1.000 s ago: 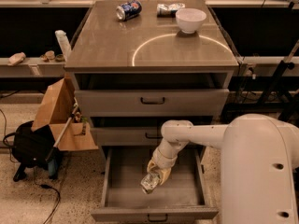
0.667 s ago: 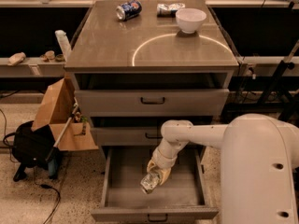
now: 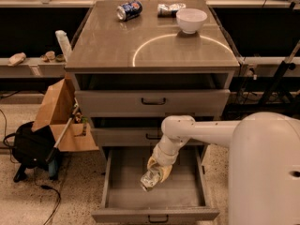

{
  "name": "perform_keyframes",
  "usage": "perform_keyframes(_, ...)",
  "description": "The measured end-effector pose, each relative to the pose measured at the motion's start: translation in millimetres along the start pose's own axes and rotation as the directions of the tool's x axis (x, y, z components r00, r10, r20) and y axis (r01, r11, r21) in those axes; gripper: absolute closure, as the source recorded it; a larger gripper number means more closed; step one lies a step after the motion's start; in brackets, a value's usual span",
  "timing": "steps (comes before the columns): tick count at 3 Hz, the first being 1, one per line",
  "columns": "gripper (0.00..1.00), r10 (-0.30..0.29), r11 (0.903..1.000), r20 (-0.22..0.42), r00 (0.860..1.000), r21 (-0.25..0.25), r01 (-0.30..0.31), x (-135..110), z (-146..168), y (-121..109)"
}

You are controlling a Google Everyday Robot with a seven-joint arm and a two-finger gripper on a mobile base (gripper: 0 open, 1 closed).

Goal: Pick 7up can from bottom drawer and place on counter

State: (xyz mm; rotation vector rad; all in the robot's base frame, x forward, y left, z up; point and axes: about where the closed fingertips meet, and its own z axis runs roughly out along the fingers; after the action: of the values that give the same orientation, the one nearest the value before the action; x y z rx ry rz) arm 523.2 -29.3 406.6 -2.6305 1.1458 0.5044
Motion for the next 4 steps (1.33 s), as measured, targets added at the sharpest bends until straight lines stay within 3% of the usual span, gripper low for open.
perform_keyframes(2,1.00,0.006,0.9961,-0.126,0.992,0.088,0.005,-48.4,-72.6,-10.6)
perform_keyframes(4,1.00,0.115,0.9797,-0.245,0.963,0.188,-0.069,-82.9,-129.0,-19.3)
